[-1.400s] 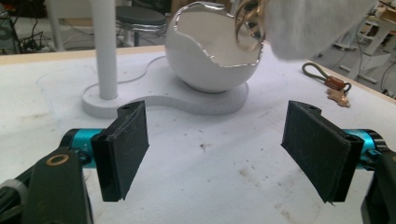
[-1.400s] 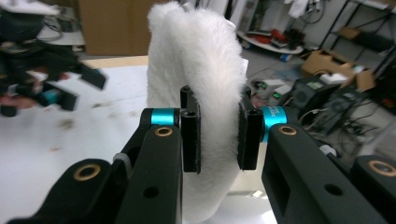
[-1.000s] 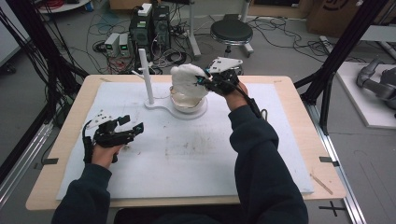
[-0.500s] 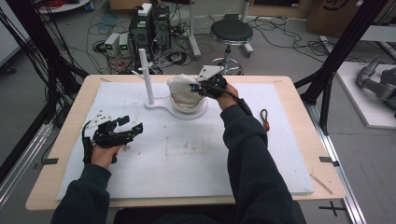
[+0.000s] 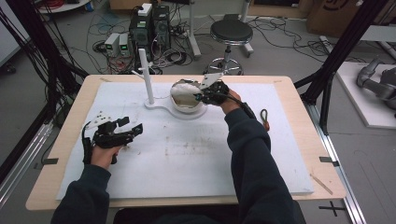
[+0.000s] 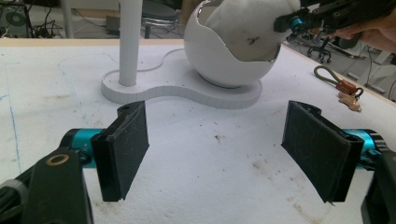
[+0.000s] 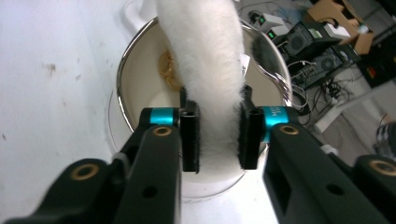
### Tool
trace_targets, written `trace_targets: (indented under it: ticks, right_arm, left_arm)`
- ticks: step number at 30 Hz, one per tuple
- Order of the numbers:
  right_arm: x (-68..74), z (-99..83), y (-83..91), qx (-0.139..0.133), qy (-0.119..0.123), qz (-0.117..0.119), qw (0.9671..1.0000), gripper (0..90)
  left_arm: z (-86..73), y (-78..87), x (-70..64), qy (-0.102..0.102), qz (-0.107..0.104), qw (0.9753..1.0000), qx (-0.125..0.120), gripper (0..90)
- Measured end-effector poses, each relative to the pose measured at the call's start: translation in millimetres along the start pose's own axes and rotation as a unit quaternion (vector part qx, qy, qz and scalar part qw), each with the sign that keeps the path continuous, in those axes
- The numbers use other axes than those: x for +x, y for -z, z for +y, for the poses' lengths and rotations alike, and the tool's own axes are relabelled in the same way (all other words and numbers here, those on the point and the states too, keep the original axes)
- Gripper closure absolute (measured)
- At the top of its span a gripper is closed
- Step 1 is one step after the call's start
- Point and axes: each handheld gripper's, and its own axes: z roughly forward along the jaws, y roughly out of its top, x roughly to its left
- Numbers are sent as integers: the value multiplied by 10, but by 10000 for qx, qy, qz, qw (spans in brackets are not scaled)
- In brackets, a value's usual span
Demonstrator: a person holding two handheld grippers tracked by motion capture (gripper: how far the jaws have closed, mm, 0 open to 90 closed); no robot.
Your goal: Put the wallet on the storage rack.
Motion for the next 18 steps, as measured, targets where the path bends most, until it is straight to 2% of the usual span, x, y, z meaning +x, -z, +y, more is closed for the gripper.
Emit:
trace_targets:
  ticks: [2, 4, 5, 6, 7, 8, 9, 10, 11, 13, 14, 16, 18]
  right_arm:
    - [-8, -59, 51, -173, -456, -27, 9988, 555]
    - [-37, -123, 135, -293, -890, 90, 9956, 476]
    - [-54, -150, 189, -269, -1148, 170, 9929, 449]
    - [-76, -186, 243, -359, -1304, 172, 9907, 430]
    - [-59, -240, 317, -551, -1484, 80, 9874, 441]
    - [-50, -292, 385, -615, -1656, 71, 9842, 428]
    - [-64, -335, 436, -522, -1860, 177, 9810, 395]
    - [-72, -388, 486, -471, -2111, 271, 9759, 386]
    - [-46, -454, 550, -576, -2209, 198, 9734, 386]
    - [3, -542, 682, -462, -2324, 148, 9714, 340]
    - [71, -618, 776, -581, -2298, -54, 9715, 333]
    - [160, -721, 904, -656, -2289, -216, 9710, 324]
    - [250, -838, 1037, -613, -2323, -347, 9701, 294]
  left_arm:
    - [0, -1, 5, -9, 5, 10000, -3, 225]
    - [-3, -4, 10, 28, -4, 10000, -9, 225]
    - [-4, -7, 12, 48, -16, 10000, 5, 226]
    - [-4, -7, 13, 56, -40, 10000, 3, 239]
    - [-3, -5, 10, 35, -36, 10000, 7, 256]
    - [-2, -5, 7, 19, -36, 10000, -8, 256]
    - [1, -2, 6, 0, -18, 10000, -28, 256]
    - [3, -1, 5, -23, -8, 10000, -49, 256]
    - [6, 3, 5, -43, 32, 10000, -59, 249]
    - [11, 5, 9, -101, 86, 9999, -100, 229]
    - [13, 6, 9, -150, 110, 9998, -111, 219]
    - [20, 7, 8, -339, 158, 9992, -126, 207]
    - [19, 7, 4, -529, 205, 9983, -111, 206]
